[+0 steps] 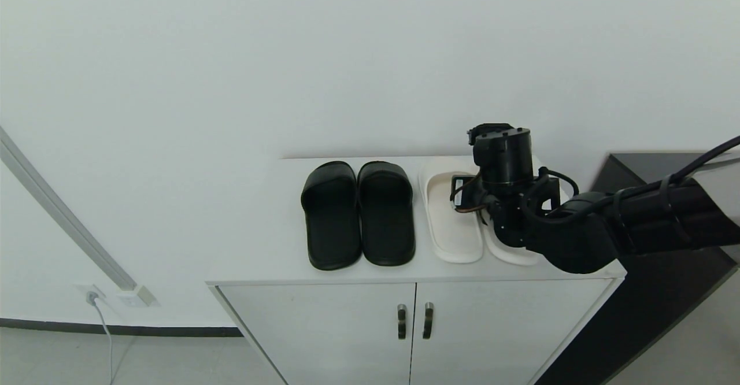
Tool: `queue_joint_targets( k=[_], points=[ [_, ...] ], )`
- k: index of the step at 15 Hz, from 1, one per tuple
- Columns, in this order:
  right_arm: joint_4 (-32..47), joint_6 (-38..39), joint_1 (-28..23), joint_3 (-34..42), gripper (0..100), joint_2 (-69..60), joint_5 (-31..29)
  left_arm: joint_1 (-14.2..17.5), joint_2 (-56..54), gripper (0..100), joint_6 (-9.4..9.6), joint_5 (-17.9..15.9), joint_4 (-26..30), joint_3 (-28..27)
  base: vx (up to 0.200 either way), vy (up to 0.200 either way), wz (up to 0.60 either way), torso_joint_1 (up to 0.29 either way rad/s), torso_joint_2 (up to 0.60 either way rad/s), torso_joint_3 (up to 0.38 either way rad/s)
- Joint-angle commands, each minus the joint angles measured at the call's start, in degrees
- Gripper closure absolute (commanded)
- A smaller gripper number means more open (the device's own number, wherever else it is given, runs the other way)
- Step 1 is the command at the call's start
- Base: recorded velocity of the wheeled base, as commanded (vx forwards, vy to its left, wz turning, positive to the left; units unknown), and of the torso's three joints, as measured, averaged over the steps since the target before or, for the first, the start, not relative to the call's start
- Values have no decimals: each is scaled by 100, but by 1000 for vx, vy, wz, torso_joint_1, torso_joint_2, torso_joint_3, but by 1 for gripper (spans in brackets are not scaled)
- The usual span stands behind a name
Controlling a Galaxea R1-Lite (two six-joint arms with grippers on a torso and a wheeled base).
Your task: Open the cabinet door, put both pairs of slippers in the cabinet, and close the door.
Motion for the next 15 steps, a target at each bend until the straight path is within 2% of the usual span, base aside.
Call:
queue_joint_targets(
  k=[1, 4, 6, 10, 13, 15],
  points=[
    [-5, -54, 77, 163, 100, -419, -1, 0, 7, 100, 13, 1, 1, 0, 0, 0, 0, 0, 0, 0],
    [-5, -229, 288, 937, 100, -1324, 105, 0, 7, 100, 22, -16, -7, 0, 0, 0, 0, 0, 0, 0],
    [3, -344, 490, 1455, 100, -1913, 395, 0, 7, 100, 22, -87, -7, 0, 0, 0, 0, 0, 0, 0],
    [47, -748, 938, 2712, 100, -3073, 1537, 0, 7, 100, 31, -122, -7, 0, 0, 0, 0, 0, 0, 0],
    [21, -748, 1000, 3169, 100, -3381, 2021, 0, 7, 100, 31, -122, -7, 0, 0, 0, 0, 0, 0, 0],
    [47, -713, 1000, 3459, 100, -3645, 2548, 0, 7, 100, 22, -122, 1, 0, 0, 0, 0, 0, 0, 0]
  ],
)
